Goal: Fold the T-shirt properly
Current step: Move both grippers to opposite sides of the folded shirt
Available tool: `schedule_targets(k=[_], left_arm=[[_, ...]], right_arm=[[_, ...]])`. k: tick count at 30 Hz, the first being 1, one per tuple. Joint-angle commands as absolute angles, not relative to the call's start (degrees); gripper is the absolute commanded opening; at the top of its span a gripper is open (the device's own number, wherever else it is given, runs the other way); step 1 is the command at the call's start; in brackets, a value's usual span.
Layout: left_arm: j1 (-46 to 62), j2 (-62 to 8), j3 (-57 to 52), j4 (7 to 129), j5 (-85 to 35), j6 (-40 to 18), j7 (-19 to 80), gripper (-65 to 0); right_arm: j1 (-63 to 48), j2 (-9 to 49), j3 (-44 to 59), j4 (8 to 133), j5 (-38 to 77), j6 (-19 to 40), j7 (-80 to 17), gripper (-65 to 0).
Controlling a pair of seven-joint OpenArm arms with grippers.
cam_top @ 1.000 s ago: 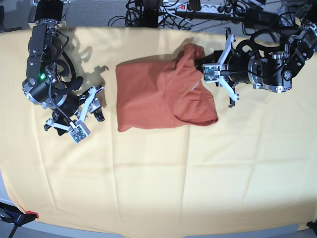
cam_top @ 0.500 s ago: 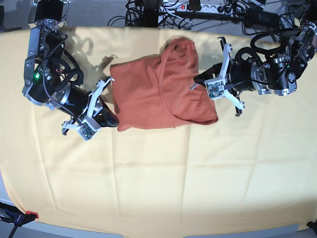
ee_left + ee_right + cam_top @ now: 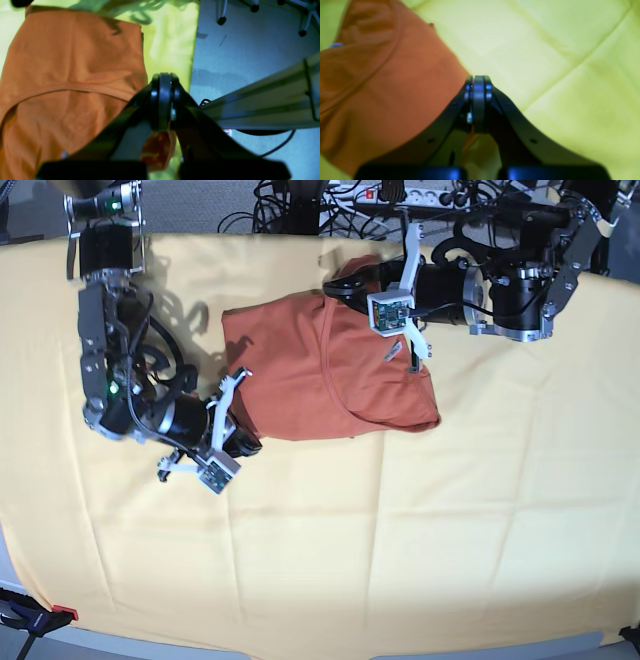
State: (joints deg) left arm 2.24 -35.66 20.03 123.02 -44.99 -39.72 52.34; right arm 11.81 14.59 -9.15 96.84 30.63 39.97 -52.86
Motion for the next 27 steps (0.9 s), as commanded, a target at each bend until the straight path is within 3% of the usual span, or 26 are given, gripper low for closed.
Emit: schedule_targets(k=[1,9,17,23,27], left_arm=[[2.37,-35.35,20.73,123.85,-44.05,-40.00,51.05,-65.0],[3.16,-34.30,29.36,120.79,-22.92,-37.78,45.15,-65.0],[3.14,-34.30,29.34,115.79,-17.87,-35.66,43.42,-65.0],[1.91,-34.46,29.34,112.49,-12.03,-30.81,41.91,-65.0],[0.40,-34.46,29.34,109.06,-11.00,-30.74,41.74,-65.0]], right_arm=[[14.41,14.96,-9.96,96.36,30.98,40.00,-51.16,-65.0],[23.35,14.96,-19.59,83.74,26.55,40.00,-50.96,-65.0],[25.85,15.11,-22.26,75.44,25.26,40.00,-50.30,-65.0],[25.26,15.42,-22.26,74.89,27.24,40.00,-52.16,-65.0],[25.23,15.42,-22.26,74.89,27.83,40.00,-53.89,-65.0]])
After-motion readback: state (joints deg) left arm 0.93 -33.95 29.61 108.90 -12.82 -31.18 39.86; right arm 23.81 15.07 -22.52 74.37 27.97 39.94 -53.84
